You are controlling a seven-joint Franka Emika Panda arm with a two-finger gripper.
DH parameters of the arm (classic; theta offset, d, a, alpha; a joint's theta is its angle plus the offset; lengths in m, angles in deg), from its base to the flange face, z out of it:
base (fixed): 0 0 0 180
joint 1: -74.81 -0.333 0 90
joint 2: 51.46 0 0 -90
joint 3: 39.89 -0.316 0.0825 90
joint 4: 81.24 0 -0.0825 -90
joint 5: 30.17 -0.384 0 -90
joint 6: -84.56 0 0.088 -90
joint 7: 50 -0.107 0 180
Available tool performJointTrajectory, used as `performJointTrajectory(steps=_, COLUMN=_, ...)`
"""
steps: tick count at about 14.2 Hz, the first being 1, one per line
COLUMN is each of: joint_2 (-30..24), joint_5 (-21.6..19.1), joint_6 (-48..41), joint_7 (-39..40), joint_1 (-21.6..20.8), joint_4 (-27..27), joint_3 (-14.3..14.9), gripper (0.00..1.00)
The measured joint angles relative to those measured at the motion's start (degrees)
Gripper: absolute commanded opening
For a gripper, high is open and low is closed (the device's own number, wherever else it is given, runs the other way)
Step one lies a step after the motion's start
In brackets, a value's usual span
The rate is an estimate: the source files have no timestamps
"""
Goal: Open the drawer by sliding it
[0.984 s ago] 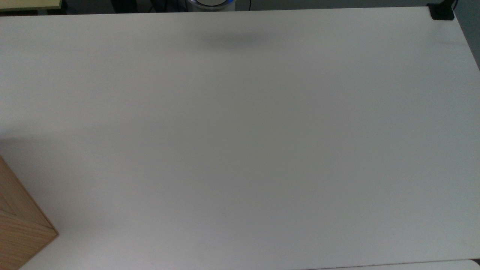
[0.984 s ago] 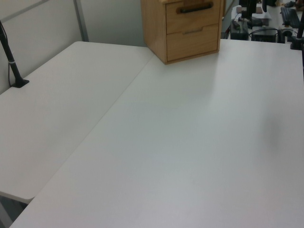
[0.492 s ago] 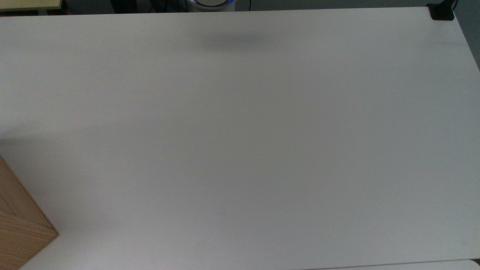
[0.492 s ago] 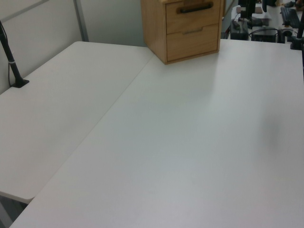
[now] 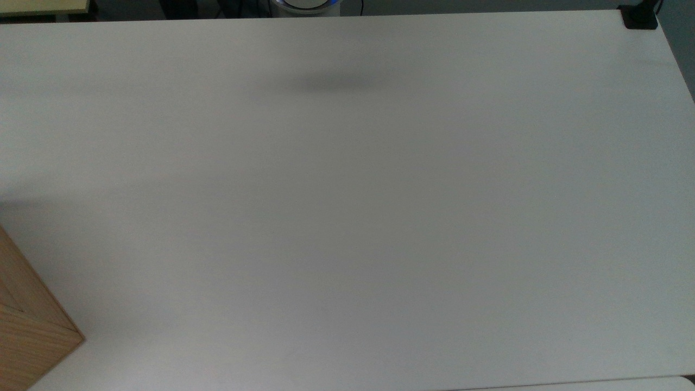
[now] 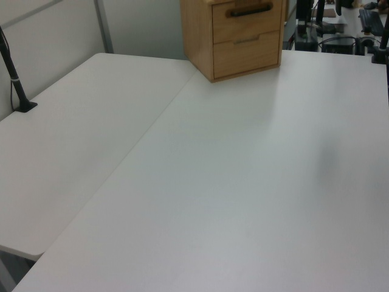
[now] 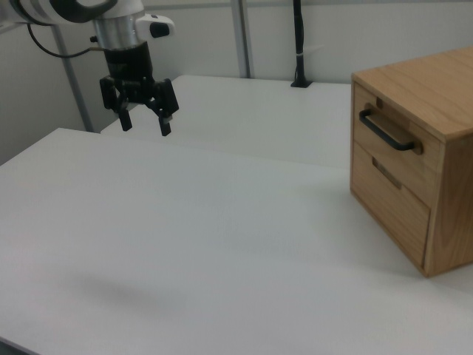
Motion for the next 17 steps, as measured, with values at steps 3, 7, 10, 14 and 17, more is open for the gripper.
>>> performJointTrajectory(steps=3, joint_2=2.03, joint_5=3.61, joint_6=11.62, joint_7=12.74, joint_1=0.51, joint_4=0.16, joint_3=0.17, gripper=1.00)
performJointTrajectory(steps=7, joint_2=6.21, joint_5=9.19, joint_6=28.90, joint_7=22.97, joint_1=3.57, joint_4=0.40, joint_3=0.74, gripper=1.00)
performJointTrajectory(steps=10, joint_2=12.12, joint_5=15.58, joint_6=45.74, joint_7=25.15, joint_1=7.37, joint_4=0.56, joint_3=0.96, gripper=0.90)
performJointTrajectory(steps=14, joint_2=19.04, joint_5=21.79, joint_6=61.10, joint_7=25.20, joint_1=11.52, joint_4=0.51, joint_3=1.10, gripper=0.78)
performJointTrajectory(steps=17, joint_2=21.23, joint_5=24.87, joint_6=67.12, joint_7=25.21, joint_1=13.78, joint_4=0.41, joint_3=1.15, gripper=0.69)
